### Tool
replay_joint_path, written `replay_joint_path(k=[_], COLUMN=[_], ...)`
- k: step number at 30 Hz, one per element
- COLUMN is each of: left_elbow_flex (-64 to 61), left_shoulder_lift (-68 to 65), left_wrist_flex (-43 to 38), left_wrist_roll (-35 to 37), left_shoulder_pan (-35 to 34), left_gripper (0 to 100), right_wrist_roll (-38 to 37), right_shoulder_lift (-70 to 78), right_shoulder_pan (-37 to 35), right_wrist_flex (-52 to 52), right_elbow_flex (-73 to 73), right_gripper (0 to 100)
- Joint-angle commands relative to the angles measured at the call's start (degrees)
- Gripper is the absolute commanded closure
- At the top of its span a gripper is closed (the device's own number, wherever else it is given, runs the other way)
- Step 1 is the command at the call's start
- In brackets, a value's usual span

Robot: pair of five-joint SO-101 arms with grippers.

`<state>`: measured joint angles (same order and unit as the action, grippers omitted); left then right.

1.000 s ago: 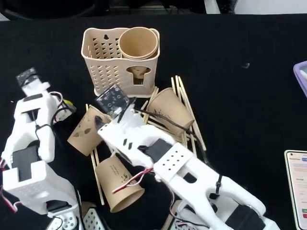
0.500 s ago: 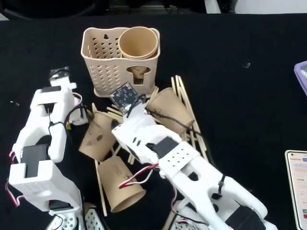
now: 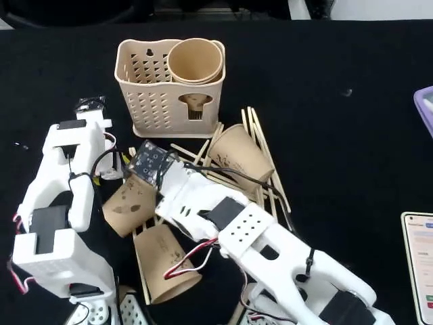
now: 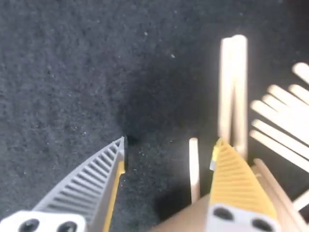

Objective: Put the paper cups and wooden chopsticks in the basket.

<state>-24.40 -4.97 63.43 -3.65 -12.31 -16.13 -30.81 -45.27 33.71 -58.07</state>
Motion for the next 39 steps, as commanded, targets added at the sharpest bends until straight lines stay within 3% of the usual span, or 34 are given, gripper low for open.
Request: replay_joint_path(k=[1, 7, 11, 16, 27, 29, 34, 39], left_elbow_flex=[-0.2, -2.6, -2.9, -2.9, -3.0, -3.0, -3.0, -3.0], left_shoulder_lift=[5.3, 6.8, 6.8, 6.8, 6.8, 6.8, 6.8, 6.7], left_wrist_flex=[0.5, -2.9, -3.4, -3.4, -3.4, -3.4, -3.4, -3.4], left_wrist_roll=[-0.7, -0.4, -0.4, 1.0, 1.7, 1.7, 1.7, 1.7], left_shoulder_pan=[1.5, 1.4, 1.4, 0.9, 1.1, 1.0, 1.0, 1.0], left_gripper=[71, 71, 71, 71, 71, 71, 71, 71], right_wrist_roll=[-1.1, 6.2, 10.7, 11.2, 11.2, 11.2, 11.2, 10.5], right_shoulder_lift=[-2.7, -9.0, -12.6, -11.0, -0.8, -0.5, -4.0, -13.3], right_shoulder_pan=[-2.0, -6.6, -6.9, -7.1, -10.2, -10.3, -10.1, -10.1], right_wrist_flex=[4.0, 7.3, 1.1, -6.2, -7.0, -6.9, -6.8, -2.5], right_elbow_flex=[4.1, 3.3, -2.0, -5.8, -2.2, -2.1, -3.2, -5.2], right_gripper=[74.4, 74.4, 74.4, 74.4, 74.6, 77.9, 99.3, 98.8])
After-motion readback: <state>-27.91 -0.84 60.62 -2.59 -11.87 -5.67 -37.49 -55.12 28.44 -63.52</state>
